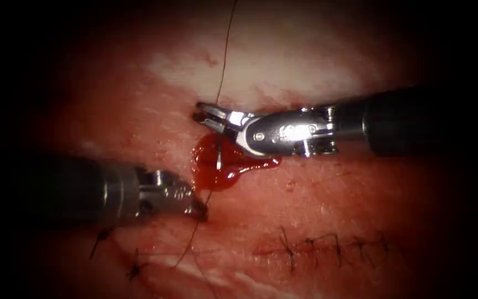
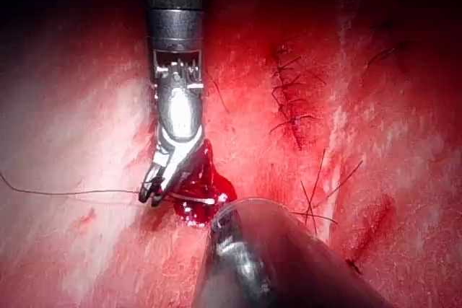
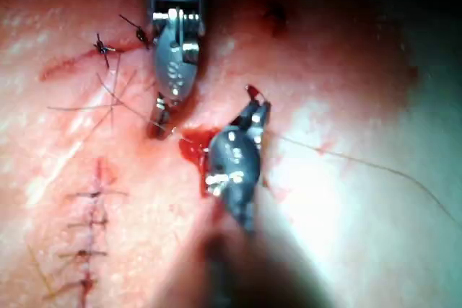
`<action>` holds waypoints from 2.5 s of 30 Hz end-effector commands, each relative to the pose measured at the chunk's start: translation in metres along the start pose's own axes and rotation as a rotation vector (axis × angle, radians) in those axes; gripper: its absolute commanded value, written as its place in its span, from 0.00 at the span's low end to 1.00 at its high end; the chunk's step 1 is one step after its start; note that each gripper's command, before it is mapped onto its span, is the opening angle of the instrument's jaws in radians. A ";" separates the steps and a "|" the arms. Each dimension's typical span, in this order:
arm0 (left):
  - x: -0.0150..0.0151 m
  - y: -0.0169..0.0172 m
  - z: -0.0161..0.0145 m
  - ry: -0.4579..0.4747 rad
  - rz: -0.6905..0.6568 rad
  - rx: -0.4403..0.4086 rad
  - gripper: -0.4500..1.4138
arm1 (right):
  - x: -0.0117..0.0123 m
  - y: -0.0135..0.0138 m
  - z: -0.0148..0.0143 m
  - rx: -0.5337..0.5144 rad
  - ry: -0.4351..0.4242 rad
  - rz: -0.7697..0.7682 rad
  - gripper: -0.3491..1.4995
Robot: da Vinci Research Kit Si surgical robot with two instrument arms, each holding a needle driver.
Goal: Wound Closure
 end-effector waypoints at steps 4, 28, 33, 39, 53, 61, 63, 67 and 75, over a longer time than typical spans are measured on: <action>0.0000 0.0001 0.0009 0.000 0.007 -0.003 0.16 | -0.0001 -0.0014 0.0002 0.001 0.003 0.001 0.00; -0.0003 -0.0003 0.0033 0.000 -0.006 -0.008 0.16 | -0.0001 -0.0007 -0.0001 -0.030 -0.023 0.234 0.00; -0.0005 -0.0006 0.0027 0.001 -0.007 -0.016 0.17 | -0.0013 -0.0019 -0.0002 -0.007 -0.066 0.257 0.00; -0.0009 -0.0011 0.0021 0.001 -0.005 -0.023 0.17 | -0.0014 -0.0022 -0.0003 0.003 -0.083 0.330 0.00; -0.0013 -0.0015 0.0019 0.003 -0.005 -0.020 0.17 | -0.0008 -0.0039 -0.0007 0.061 -0.102 0.422 0.00; -0.0014 -0.0016 0.0017 0.003 -0.009 -0.020 0.17 | -0.0004 -0.0055 -0.0011 0.111 -0.113 0.424 0.00; -0.0014 -0.0016 0.0017 0.003 -0.009 -0.020 0.17 | -0.0004 -0.0059 -0.0012 0.121 -0.121 0.422 0.00; -0.0014 -0.0016 0.0017 0.003 -0.009 -0.020 0.17 | -0.0001 -0.0065 -0.0014 0.141 -0.136 0.426 0.00; -0.0014 -0.0018 0.0017 0.003 -0.008 -0.018 0.17 | 0.0001 -0.0069 -0.0025 0.161 -0.159 0.482 0.00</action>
